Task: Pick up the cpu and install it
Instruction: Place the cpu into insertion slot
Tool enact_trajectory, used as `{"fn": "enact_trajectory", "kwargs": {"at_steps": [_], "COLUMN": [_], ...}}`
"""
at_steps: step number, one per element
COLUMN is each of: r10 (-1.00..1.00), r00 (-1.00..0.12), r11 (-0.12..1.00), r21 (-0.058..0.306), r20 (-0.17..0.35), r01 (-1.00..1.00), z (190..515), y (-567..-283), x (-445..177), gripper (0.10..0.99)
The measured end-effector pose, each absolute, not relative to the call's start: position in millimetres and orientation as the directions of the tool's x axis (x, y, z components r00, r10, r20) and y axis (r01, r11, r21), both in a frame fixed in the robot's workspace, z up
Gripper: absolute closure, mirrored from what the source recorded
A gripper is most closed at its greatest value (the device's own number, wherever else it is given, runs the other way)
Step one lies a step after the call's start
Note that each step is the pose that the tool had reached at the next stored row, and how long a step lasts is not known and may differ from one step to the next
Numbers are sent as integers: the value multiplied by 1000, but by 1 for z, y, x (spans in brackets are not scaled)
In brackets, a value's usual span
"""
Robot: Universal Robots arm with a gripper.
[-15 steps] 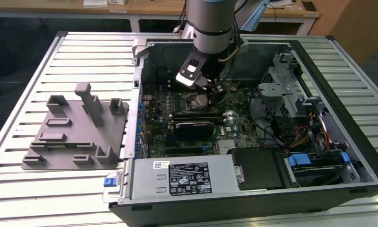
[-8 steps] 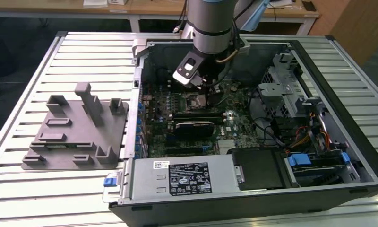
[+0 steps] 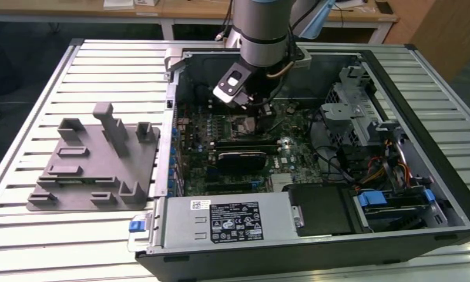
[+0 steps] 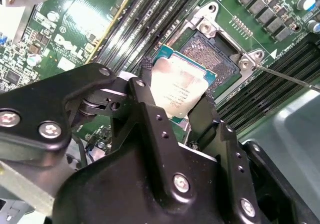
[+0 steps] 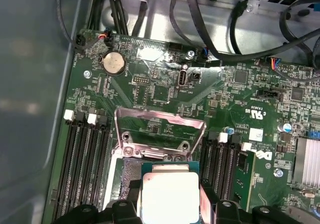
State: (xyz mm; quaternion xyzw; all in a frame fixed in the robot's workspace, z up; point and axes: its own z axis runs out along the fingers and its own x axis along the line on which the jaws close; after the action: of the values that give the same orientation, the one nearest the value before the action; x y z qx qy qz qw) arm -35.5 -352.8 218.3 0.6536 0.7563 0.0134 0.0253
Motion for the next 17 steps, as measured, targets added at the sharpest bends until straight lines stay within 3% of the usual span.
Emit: {"fn": "enact_trajectory", "kwargs": {"at_steps": [9, 17], "r10": [998, 999], "r00": [-56, -49], "r11": [57, 50], "r21": [53, 54], "r20": [-21, -20], "r01": [997, 997], "z": [217, 215], "y": [-351, -345], "x": [-37, -41], "gripper": [545, 545]}}
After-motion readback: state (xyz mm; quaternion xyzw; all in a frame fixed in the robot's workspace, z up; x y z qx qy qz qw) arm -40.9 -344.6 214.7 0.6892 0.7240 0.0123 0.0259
